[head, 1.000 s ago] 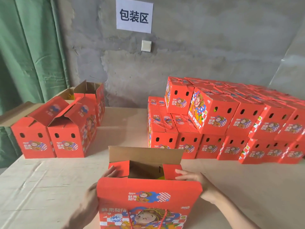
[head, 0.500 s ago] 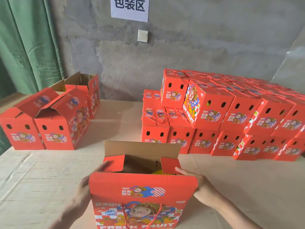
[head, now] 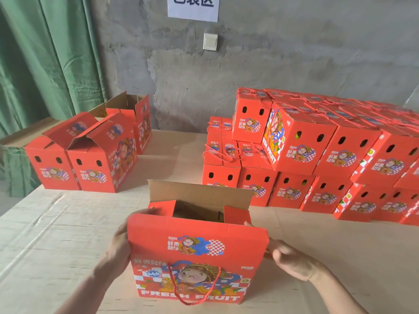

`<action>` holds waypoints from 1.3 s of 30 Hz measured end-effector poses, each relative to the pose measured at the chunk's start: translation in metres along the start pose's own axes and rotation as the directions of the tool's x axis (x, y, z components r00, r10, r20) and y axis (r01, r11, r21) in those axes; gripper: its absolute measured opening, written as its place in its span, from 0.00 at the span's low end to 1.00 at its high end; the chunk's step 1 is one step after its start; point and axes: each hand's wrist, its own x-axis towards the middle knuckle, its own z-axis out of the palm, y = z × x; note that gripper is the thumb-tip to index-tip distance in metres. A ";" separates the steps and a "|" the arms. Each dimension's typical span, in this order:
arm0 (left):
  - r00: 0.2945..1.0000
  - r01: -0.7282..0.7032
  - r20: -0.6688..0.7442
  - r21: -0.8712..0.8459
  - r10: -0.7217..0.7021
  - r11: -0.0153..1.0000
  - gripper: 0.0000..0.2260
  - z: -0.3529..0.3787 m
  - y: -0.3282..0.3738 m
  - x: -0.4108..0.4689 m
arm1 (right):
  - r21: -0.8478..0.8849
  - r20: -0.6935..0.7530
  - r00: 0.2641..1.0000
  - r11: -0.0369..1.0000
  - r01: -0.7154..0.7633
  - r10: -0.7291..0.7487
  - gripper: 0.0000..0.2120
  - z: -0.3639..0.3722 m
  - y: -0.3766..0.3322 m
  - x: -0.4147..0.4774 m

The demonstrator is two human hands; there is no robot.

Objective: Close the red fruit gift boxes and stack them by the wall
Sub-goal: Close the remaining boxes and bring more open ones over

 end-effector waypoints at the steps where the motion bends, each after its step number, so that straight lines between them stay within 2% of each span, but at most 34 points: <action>1: 1.000 -0.002 -0.011 -0.004 0.002 1.000 0.21 0.002 0.001 -0.001 | 0.030 -0.034 0.999 1.000 0.000 0.001 0.52 0.002 -0.001 0.001; 4: 0.999 0.009 -0.037 -0.015 -0.009 1.000 0.20 0.004 0.003 -0.003 | 0.149 -0.142 0.990 0.989 0.011 0.010 0.46 0.005 0.002 0.004; 9: 0.999 0.003 -0.033 -0.049 -0.004 0.999 0.21 0.006 0.006 -0.004 | 0.184 -0.198 0.980 0.982 0.036 0.001 0.42 0.015 0.004 0.006; 12: 0.999 0.009 -0.048 -0.053 -0.012 0.999 0.25 0.007 0.007 -0.004 | 0.198 -0.319 0.948 0.978 0.061 0.005 0.23 0.024 0.001 0.013; 15: 0.998 0.010 -0.069 -0.049 -0.014 0.999 0.25 0.008 0.005 -0.005 | 0.022 -0.517 0.852 0.994 0.105 -0.078 0.15 0.033 -0.008 0.024; 18: 1.000 0.023 0.008 -0.073 -0.023 0.997 0.20 0.005 0.006 -0.004 | -0.088 -0.714 0.688 0.991 0.097 -0.131 0.14 0.043 -0.015 0.035; 21: 0.988 0.081 0.143 -0.122 -0.063 0.989 0.30 -0.001 0.009 -0.002 | -0.122 -0.834 0.537 0.991 0.050 -0.129 0.12 0.058 -0.019 0.043; 24: 0.967 0.124 0.228 -0.042 -0.111 0.991 0.37 -0.003 0.008 -0.007 | -0.188 -0.865 0.455 0.977 0.097 -0.212 0.11 0.072 -0.015 0.048; 26: 0.977 0.132 0.158 0.079 -0.143 0.988 0.36 -0.002 0.008 -0.010 | -0.188 -0.854 0.471 0.975 0.115 -0.220 0.09 0.073 -0.014 0.046; 29: 0.982 0.118 0.114 0.259 -0.152 0.959 0.31 -0.002 0.015 -0.012 | -0.265 -0.780 0.568 0.961 0.081 -0.263 0.07 0.063 -0.014 0.039; 32: 0.995 0.074 0.041 0.262 -0.088 0.962 0.27 0.005 0.019 -0.009 | -0.365 -0.725 0.622 0.931 0.017 -0.296 0.03 0.053 -0.014 0.036; 35: 0.996 -0.046 -0.066 0.242 0.063 0.969 0.12 0.011 0.021 -0.005 | -0.443 -0.707 0.608 0.896 0.018 -0.362 0.08 0.054 -0.012 0.039; 39: 0.982 -0.147 -0.044 0.434 0.184 0.889 0.09 0.016 0.022 -0.003 | -0.481 -0.729 0.550 0.877 0.012 -0.407 0.07 0.063 -0.001 0.041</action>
